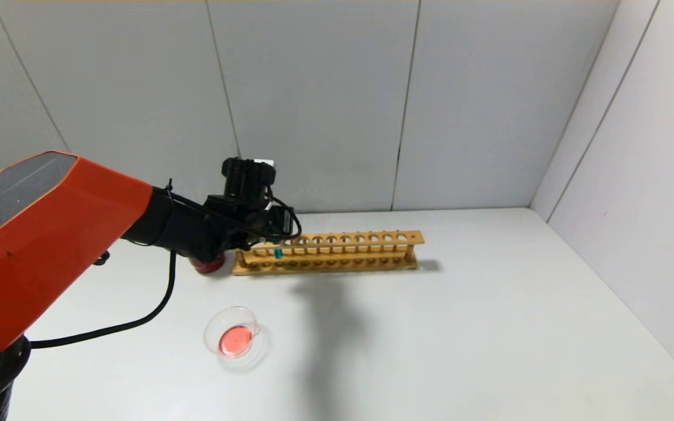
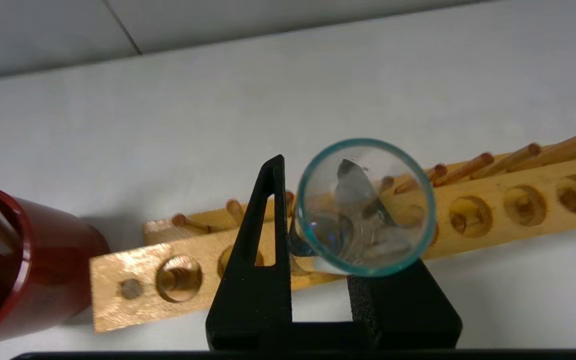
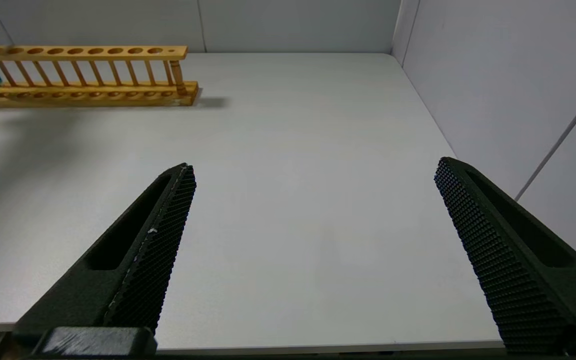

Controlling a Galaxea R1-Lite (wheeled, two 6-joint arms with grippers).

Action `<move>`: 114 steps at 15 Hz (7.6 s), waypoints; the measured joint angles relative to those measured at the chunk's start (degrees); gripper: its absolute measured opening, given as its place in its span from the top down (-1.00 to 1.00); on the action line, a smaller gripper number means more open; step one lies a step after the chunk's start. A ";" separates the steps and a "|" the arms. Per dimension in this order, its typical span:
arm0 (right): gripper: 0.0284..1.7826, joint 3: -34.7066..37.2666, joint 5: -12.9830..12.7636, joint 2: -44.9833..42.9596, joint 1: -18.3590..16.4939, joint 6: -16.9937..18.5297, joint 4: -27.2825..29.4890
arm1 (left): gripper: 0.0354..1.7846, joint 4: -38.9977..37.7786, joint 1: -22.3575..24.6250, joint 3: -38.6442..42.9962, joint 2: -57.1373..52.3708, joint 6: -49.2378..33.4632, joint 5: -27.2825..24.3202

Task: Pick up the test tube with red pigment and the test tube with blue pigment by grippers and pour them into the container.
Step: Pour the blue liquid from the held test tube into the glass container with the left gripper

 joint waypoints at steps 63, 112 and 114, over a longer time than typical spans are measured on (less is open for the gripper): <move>-0.96 0.00 0.00 0.00 0.00 0.00 0.00 | 0.64 28.79 18.69 19.49 -26.60 129.29 -33.89; -0.96 0.00 0.00 0.00 0.00 0.00 0.00 | 0.64 20.53 14.12 14.25 -11.93 151.29 -29.71; -0.96 0.00 0.00 0.00 0.00 0.00 0.00 | 0.64 20.53 13.97 14.19 -11.64 151.94 -29.54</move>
